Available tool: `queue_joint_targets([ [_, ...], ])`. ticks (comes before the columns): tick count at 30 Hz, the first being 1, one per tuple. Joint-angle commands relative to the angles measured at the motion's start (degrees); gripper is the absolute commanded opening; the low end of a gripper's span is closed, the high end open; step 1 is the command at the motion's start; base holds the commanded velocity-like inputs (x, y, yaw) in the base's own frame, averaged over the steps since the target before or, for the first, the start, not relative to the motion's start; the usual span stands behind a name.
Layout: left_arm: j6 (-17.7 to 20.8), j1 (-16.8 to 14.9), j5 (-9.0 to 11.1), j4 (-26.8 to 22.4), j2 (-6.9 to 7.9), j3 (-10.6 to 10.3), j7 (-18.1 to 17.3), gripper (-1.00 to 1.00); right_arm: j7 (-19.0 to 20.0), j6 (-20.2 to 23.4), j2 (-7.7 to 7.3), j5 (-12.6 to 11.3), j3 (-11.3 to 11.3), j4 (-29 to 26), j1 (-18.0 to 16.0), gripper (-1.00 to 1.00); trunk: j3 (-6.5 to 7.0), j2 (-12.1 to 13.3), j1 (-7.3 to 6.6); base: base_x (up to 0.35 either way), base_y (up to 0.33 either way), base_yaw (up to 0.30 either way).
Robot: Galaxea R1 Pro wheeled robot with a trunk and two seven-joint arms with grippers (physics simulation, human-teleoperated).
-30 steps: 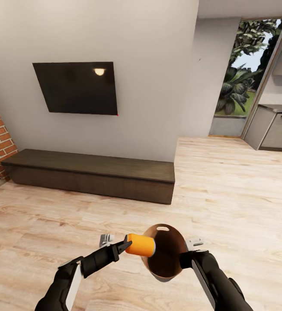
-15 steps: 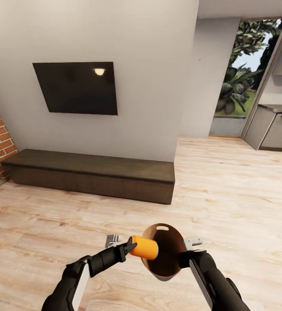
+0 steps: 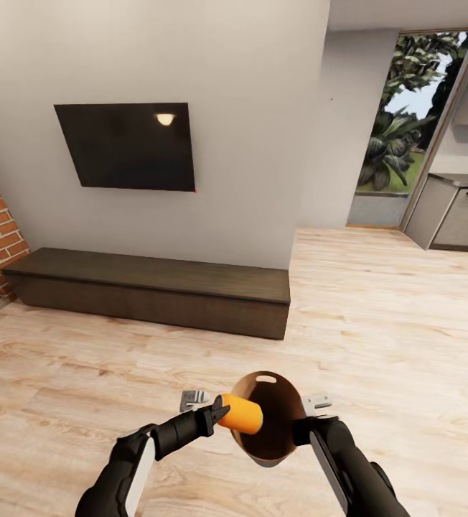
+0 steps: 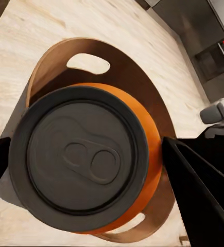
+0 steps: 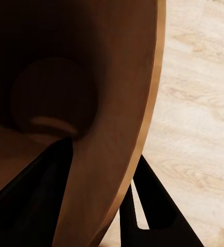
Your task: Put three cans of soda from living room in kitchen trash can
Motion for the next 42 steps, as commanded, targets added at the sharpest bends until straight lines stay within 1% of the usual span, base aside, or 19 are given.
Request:
queue_joint_targets([
  [1,0.0,0.0,0.1,0.0,0.00,-0.3,0.8,-1.00,0.0,0.0,0.07,-0.4,0.1,0.0,0.0,-1.00,0.01,0.0,0.00,0.000,0.000,0.000],
  [4,0.0,0.0,0.1,0.0,0.00,-1.7,2.7,-1.00,0.0,0.0,0.17,-0.4,1.2,0.0,0.0,-1.00,0.01,0.0,0.00,0.000,0.000,0.000],
  [6,0.0,0.0,0.1,0.0,0.00,-2.6,3.4,-1.00,0.0,0.0,0.21,-0.4,2.8,0.0,0.0,-1.00,0.01,0.0,0.00,0.000,0.000,0.000],
  [7,-0.1,0.0,0.1,0.0,0.00,-3.2,3.9,-1.00,0.0,0.0,0.24,-0.4,4.3,0.0,0.0,-1.00,0.01,0.0,0.00,0.000,0.000,0.000],
  [8,-0.1,0.0,0.1,0.0,0.00,-3.5,4.0,1.00,0.0,0.0,0.25,-0.4,4.9,0.0,0.0,-1.00,0.01,0.0,0.00,0.000,0.000,0.000],
  [11,-0.1,0.0,0.1,-0.1,0.00,-4.1,4.5,1.00,0.0,0.0,0.27,-0.3,6.4,0.0,0.0,-1.00,0.01,0.0,0.00,0.000,0.000,0.000],
  [17,0.0,0.0,0.3,-0.4,0.00,-4.4,3.4,1.00,0.0,0.0,0.28,-0.3,7.1,0.0,0.0,-1.00,0.01,0.0,0.00,0.000,0.000,0.000],
  [21,0.1,0.0,0.4,-0.5,0.00,-4.3,-2.3,1.00,0.0,0.0,0.26,-0.3,7.2,0.0,0.0,-1.00,0.01,0.0,0.00,0.000,0.000,0.000],
  [22,0.3,0.0,0.3,-0.5,0.00,-3.8,-11.3,1.00,0.0,0.0,0.23,-0.3,7.2,0.0,0.0,-1.00,0.01,0.0,0.00,0.000,0.000,0.000],
  [24,0.3,0.0,0.3,-0.5,0.00,-3.2,-13.7,1.00,0.0,0.0,0.23,-0.3,7.2,0.0,0.0,-1.00,0.01,0.0,0.00,0.000,0.000,0.000],
  [25,0.3,0.0,0.3,-0.5,0.25,-2.1,-15.3,1.00,0.0,0.0,0.22,-0.3,7.2,0.0,0.0,-1.00,0.01,0.0,0.00,0.000,0.000,0.000],
  [28,0.3,0.0,0.3,-0.5,0.96,0.2,-17.2,1.00,0.0,0.0,0.21,-0.3,7.2,0.1,0.0,-1.00,0.01,0.0,0.00,0.000,0.000,0.000],
  [29,0.3,0.0,0.3,-0.5,1.50,1.9,-18.7,1.00,0.0,0.0,0.20,-0.3,7.2,0.1,0.0,-1.00,0.01,0.0,0.00,0.000,0.000,0.000],
  [31,0.3,0.0,0.3,-0.5,1.82,2.6,-19.6,1.00,0.0,0.0,0.20,-0.3,7.2,0.1,0.0,-1.00,0.01,0.0,0.00,0.000,0.000,0.000],
  [32,0.4,0.0,0.2,-0.4,3.27,4.2,-22.6,1.00,0.1,0.0,0.17,-0.4,7.2,0.1,0.0,-1.00,0.01,0.0,0.00,0.000,0.000,0.000],
  [33,0.4,0.0,0.2,-0.3,5.52,5.1,-24.9,1.00,0.1,0.1,0.09,-0.4,7.1,0.0,0.0,-1.00,0.01,0.0,0.00,0.000,0.000,0.000],
  [35,0.4,0.0,0.2,-0.2,7.21,5.5,-25.8,1.00,0.1,0.1,0.05,-0.4,7.1,0.0,0.0,-1.00,0.01,0.0,0.00,0.000,0.000,0.000],
  [36,0.4,0.0,0.2,-0.2,8.95,5.9,-26.5,1.00,0.2,0.1,0.01,-0.4,7.1,0.0,0.0,-1.00,0.01,0.0,0.00,0.000,0.000,0.000],
  [42,0.4,0.0,0.1,0.0,13.34,8.3,-31.3,1.00,0.3,0.1,-0.11,-0.4,7.1,0.0,0.0,-1.00,0.01,0.0,0.00,0.000,0.000,0.000],
])
